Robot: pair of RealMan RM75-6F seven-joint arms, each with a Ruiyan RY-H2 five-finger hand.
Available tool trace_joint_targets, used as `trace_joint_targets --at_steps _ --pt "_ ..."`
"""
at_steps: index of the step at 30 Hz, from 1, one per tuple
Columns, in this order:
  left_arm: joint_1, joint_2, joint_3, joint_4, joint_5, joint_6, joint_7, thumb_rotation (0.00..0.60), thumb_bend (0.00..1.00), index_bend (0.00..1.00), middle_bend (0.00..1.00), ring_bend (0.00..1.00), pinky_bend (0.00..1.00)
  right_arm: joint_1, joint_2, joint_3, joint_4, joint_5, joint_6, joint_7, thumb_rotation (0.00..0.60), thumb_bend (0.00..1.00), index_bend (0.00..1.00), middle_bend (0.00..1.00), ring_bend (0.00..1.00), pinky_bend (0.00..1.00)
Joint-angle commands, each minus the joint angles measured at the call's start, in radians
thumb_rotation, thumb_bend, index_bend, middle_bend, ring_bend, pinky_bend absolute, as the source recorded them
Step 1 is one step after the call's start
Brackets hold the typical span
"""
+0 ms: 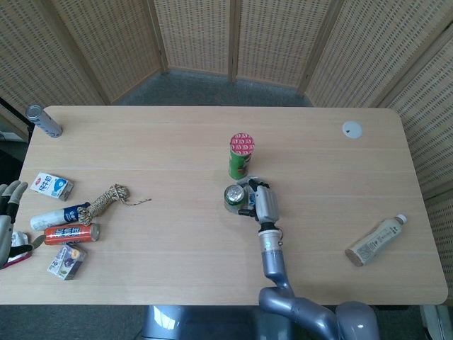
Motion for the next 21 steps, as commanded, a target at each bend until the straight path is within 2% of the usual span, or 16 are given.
trace_joint_targets --at_steps 1,14,21 --pt "-0.001 0.000 0.001 0.000 0.002 -0.001 -0.001 0.600 0.00 0.00 0.00 0.00 0.00 -0.011 0.015 -0.008 -0.024 -0.016 0.018 0.004 0.600 0.00 0.53 0.54 0.28 0.37" --pt "0.000 0.004 0.007 -0.010 0.018 0.002 -0.010 0.600 0.00 0.00 0.00 0.00 0.00 -0.033 0.103 0.009 -0.197 -0.037 0.070 -0.072 0.600 0.00 0.55 0.54 0.28 0.38" --pt "-0.002 0.006 0.007 -0.012 0.018 -0.002 -0.017 0.600 0.00 0.00 0.00 0.00 0.00 -0.031 0.161 0.037 -0.316 -0.043 0.101 -0.136 0.600 0.00 0.55 0.54 0.28 0.38"
